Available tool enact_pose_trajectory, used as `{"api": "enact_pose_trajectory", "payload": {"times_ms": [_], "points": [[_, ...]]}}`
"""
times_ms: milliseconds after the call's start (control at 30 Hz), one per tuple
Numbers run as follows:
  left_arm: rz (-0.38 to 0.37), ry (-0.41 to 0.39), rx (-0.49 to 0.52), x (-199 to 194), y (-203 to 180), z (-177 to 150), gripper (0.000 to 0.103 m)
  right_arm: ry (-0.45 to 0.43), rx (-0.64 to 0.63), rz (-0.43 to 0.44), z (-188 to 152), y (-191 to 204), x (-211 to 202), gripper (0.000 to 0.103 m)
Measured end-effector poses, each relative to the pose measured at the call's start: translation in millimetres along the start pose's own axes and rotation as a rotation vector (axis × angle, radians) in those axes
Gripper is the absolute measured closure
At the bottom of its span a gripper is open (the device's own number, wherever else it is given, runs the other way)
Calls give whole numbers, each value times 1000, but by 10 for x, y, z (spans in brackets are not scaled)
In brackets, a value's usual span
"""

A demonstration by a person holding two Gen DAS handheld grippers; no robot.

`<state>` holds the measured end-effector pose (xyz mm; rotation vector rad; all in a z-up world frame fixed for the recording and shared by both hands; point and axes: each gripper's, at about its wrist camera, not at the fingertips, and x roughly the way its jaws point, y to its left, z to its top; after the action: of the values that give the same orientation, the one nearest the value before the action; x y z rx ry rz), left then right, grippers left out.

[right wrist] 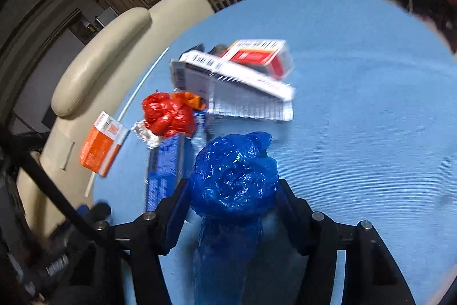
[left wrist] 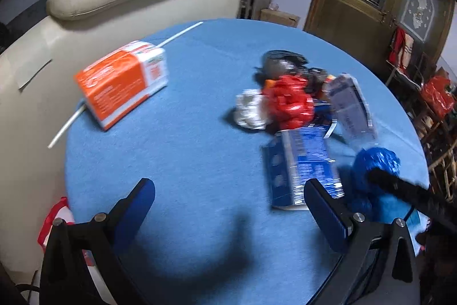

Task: Collect trash
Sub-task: 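Grasp the blue plastic bag with the right tool while the left tool grasps the blue printed carton, then drop the blue bag into the red basket with the right tool while the left tool carries the carton there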

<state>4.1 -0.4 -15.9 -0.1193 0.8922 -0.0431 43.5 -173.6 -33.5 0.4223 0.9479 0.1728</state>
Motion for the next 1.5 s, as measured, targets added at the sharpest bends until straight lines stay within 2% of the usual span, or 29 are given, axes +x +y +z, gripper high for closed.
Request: {"api": "enact_pose_trajectory", "payload": {"times_ms": [133, 233, 367, 400, 433, 467, 500, 600, 733, 867, 1000, 1300, 1500], "points": [[-25, 9, 56, 75, -355, 52, 0, -41, -41, -66, -148, -116, -308, 40], [-1, 37, 91, 262, -610, 83, 0, -65, -34, -95, -249, -265, -546, 40], [45, 97, 98, 533, -682, 86, 0, -85, -8, -113, -371, -463, -738, 40], [53, 106, 100, 584, -680, 85, 11, -88, -2, -113, -387, -486, -762, 40], [46, 123, 104, 629, -672, 76, 34, -92, 4, -114, -398, -522, -788, 40], [34, 142, 107, 674, -654, 70, 42, -94, 12, -111, -403, -555, -807, 40], [32, 135, 106, 671, -633, 65, 44, -96, 18, -107, -415, -564, -807, 40], [-12, 122, 96, 590, -550, 30, 45, -108, 41, -97, -434, -615, -847, 40], [-14, 69, 119, 351, -478, -43, 45, -123, 83, -98, -486, -674, -901, 40], [-22, 47, 138, 194, -502, -50, 45, -133, 105, -96, -558, -702, -947, 40], [-71, 36, 145, 11, -573, -43, 45, -151, 143, -99, -621, -786, -1025, 40], [-143, -1, 234, -243, -1107, -98, 45, -236, 222, -138, -691, -1172, -1414, 40], [-178, -16, 286, -327, -1429, -125, 45, -301, 321, -220, -763, -1712, -1762, 40]]}}
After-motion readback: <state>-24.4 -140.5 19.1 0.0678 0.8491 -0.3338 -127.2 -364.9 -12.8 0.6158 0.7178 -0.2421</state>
